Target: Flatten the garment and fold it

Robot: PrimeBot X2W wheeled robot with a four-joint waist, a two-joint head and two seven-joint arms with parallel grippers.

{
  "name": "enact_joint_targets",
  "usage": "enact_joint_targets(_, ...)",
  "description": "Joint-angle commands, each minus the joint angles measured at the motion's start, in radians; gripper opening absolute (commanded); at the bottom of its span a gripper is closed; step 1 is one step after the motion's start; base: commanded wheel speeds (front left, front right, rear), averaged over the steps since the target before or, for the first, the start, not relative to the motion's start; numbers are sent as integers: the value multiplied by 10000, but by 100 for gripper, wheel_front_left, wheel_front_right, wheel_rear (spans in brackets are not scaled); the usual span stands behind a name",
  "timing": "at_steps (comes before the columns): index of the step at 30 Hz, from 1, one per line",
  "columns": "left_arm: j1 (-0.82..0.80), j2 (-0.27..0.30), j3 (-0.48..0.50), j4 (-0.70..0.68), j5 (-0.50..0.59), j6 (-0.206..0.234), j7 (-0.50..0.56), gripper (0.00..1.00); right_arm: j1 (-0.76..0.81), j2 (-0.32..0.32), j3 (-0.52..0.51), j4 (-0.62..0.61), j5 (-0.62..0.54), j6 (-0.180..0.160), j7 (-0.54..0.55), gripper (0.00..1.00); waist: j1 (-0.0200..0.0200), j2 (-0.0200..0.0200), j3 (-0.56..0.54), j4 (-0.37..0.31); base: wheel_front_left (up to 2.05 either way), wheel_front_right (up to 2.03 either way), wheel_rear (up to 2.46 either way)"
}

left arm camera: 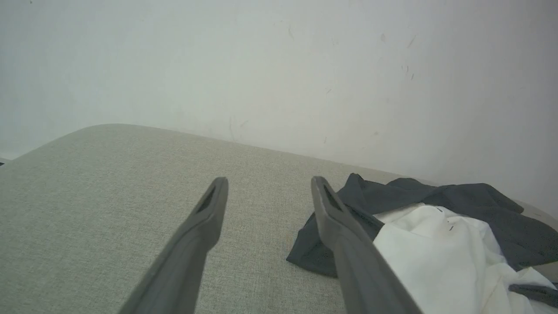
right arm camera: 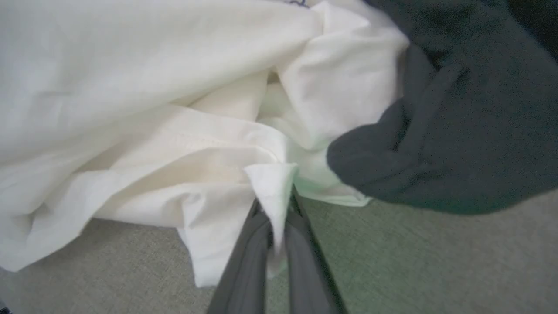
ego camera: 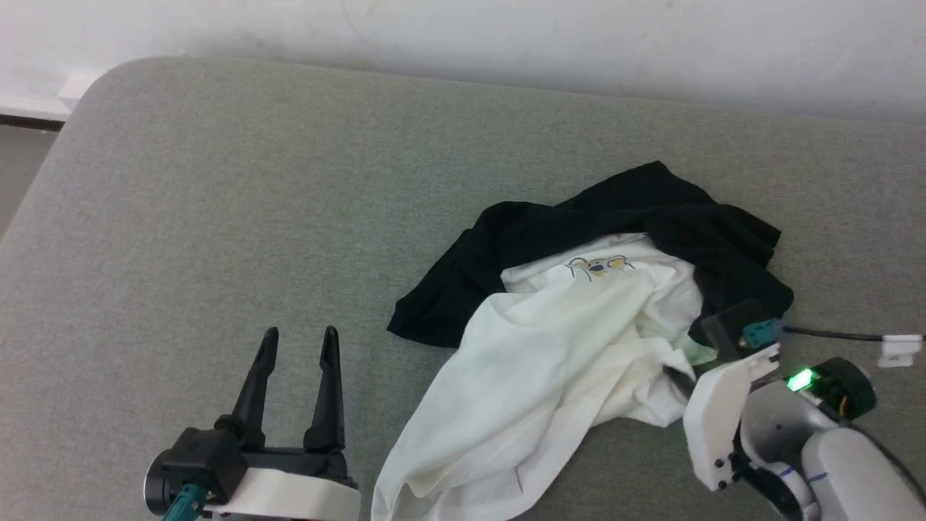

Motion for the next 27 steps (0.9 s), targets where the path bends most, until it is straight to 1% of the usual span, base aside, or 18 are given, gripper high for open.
enact_joint_targets(1, -56, -13, 21, 5, -18, 60, -47, 100, -176, -39, -190, -199, 78, -7, -97, 0, -1, 0, -184, -249, 0, 0, 0)
enact_joint_targets(5, 7, -13, 61, -27, 0, 58, -47, 100, -248, -69, -1097, -1277, 171, -7, -199, 0, -1, 0, -440, -648, 0, 0, 0)
enact_joint_targets(10, 91, -13, 99, -36, 19, 72, -47, 100, 310, 55, -2888, -3112, 12, -7, 23, 0, -1, 0, -746, -1096, 0, 0, 0)
enact_joint_targets(13, 167, -13, 82, -41, -1, 96, -47, 100, 1216, 443, -4082, -4310, -161, -7, 405, 0, -1, 0, -844, -1265, 0, 0, 0)
enact_joint_targets(16, 228, -13, 72, -55, -17, 107, -47, 100, 2416, 1175, -5246, -5407, -282, -7, 800, 0, -1, 0, -866, -1344, 0, 0, 0)
enact_joint_targets(18, 273, -13, 97, -73, -24, 99, -47, 100, 3376, 1648, -5863, -5904, -250, -7, 1087, 0, -1, 0, -830, -1380, 0, 0, 0)
enact_joint_targets(20, 332, -13, 172, -107, -14, 104, -47, 100, 4351, 1942, -6396, -6141, -133, -7, 1313, 0, -1, 0, -736, -1446, 0, 0, 0)
enact_joint_targets(23, 364, -13, 278, -164, 39, 82, -47, 100, 5607, 2090, -6873, -5998, -81, -7, 1409, 0, -1, 0, -539, -1543, 0, 0, 0)
enact_joint_targets(25, 352, -13, 339, -207, 66, 69, -47, 100, 5967, 2102, -6964, -5459, 357, -7, 1110, 0, -1, 0, -417, -1638, 0, 0, 0)
enact_joint_targets(27, 309, -13, 347, -224, 118, 27, -47, 100, 5980, 2105, -6760, -4876, 784, -7, 629, 0, -1, 0, -318, -1720, 0, 0, 0)
